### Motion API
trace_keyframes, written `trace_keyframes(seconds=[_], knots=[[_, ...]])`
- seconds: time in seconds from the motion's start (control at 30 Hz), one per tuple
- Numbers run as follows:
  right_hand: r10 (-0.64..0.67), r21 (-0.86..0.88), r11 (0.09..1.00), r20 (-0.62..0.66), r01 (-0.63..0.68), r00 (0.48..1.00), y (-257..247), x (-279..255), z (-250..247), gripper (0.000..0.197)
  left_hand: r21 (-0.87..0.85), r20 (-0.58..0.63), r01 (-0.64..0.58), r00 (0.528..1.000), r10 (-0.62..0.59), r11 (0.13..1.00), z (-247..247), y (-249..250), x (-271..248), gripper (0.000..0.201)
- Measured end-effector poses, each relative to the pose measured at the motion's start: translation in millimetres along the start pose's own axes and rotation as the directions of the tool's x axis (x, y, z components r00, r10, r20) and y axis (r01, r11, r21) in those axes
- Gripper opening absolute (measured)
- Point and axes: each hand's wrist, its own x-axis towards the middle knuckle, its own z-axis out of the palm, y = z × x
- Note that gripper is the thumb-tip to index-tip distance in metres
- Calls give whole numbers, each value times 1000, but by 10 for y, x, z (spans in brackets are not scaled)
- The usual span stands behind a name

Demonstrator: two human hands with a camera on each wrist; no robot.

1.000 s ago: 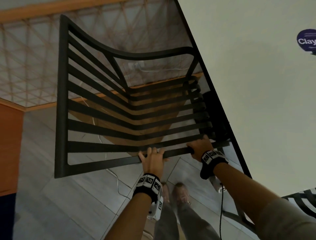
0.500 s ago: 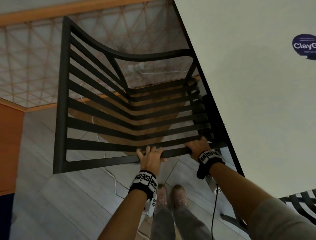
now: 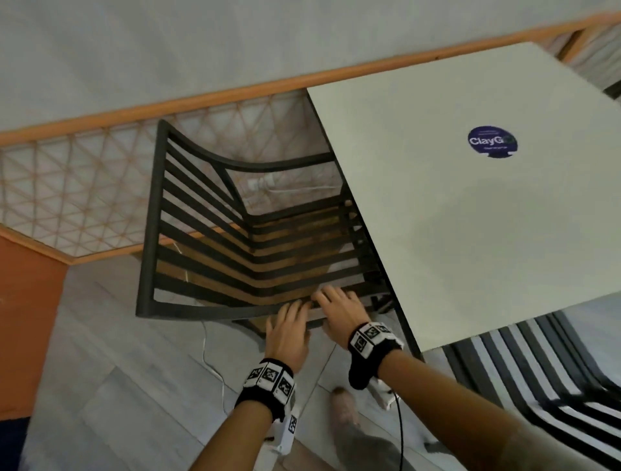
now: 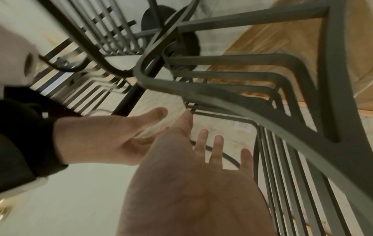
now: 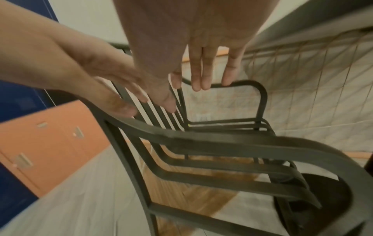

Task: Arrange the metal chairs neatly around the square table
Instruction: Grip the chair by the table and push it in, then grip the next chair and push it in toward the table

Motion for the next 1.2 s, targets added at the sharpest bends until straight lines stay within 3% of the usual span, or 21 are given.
trace_keyframes(seconds=[0.2, 0.4, 0.53, 0.63, 0.83, 0.97, 1.2], knots=[[96, 141, 987, -161, -74, 982, -151, -1037, -419, 52, -19, -131, -133, 983, 130, 991, -440, 571, -590, 54], [221, 164, 970, -278, -181, 935, 393, -2235, -964, 41, 2, -129, -350, 929, 348, 937, -649, 1546, -1150, 42], [295, 154, 954, -333, -257, 896, 1012, -3027, -1489, 33, -51, -101, -508, 859, 501, 860, -659, 2467, -1338, 36], [367, 151, 930, -359, -335, 858, 1536, -3650, -1885, 30, -94, -16, -607, 793, 609, 789, -624, 3227, -1421, 36], [437, 129, 897, -412, -424, 799, 2781, -4929, -2703, 31, -289, 128, -654, 697, 705, 699, -543, 5046, -1337, 36], [502, 49, 851, -367, -523, 783, 3768, -5599, -3196, 33, -277, 131, -648, 707, 695, 710, -375, 6352, -1291, 41], [524, -9, 835, -297, -551, 798, 5140, -6111, -3632, 37, -114, 111, -672, 723, 681, 732, -5, 7863, -1075, 45]])
